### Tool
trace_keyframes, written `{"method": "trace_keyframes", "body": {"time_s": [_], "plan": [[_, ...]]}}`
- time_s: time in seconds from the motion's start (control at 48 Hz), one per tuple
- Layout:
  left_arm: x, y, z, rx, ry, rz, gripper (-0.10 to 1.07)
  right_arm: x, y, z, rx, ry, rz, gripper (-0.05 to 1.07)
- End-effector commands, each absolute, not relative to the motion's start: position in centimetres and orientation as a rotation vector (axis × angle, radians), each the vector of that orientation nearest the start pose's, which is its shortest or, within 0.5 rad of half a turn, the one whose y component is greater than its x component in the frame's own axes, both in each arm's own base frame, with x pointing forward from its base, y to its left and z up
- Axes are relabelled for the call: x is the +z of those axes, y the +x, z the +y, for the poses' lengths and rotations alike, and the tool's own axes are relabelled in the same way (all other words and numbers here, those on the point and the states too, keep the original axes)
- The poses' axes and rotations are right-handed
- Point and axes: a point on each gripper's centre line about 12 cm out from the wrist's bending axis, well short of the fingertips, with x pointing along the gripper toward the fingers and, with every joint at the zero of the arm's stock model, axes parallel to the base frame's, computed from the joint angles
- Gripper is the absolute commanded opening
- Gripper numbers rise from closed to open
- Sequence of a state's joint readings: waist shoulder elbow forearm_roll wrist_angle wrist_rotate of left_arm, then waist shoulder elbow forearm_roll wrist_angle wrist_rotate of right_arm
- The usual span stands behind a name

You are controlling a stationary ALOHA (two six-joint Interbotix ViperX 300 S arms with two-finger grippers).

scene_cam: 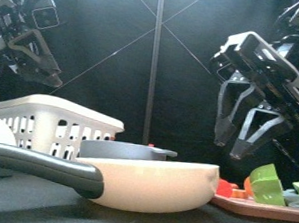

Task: Grab apple

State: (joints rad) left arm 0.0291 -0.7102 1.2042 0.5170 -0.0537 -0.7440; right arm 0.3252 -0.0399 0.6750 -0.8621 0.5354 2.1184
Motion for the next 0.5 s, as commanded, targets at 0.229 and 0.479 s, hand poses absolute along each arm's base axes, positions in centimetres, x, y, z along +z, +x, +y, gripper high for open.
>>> {"method": "trace_keyframes", "body": {"time_s": [0.229, 0.479], "plan": [[20.4, 22.3, 0.4, 0.055, -0.237, 0.430, 0.75, 19.0, 39.6, 5.4, -0.528, 0.847, 0.588, 0.77], [20.4, 22.2, 0.6, 0.063, -0.239, 0.429, 0.75, 19.1, 40.9, 4.2, -0.531, 0.827, 0.563, 0.79]]}}
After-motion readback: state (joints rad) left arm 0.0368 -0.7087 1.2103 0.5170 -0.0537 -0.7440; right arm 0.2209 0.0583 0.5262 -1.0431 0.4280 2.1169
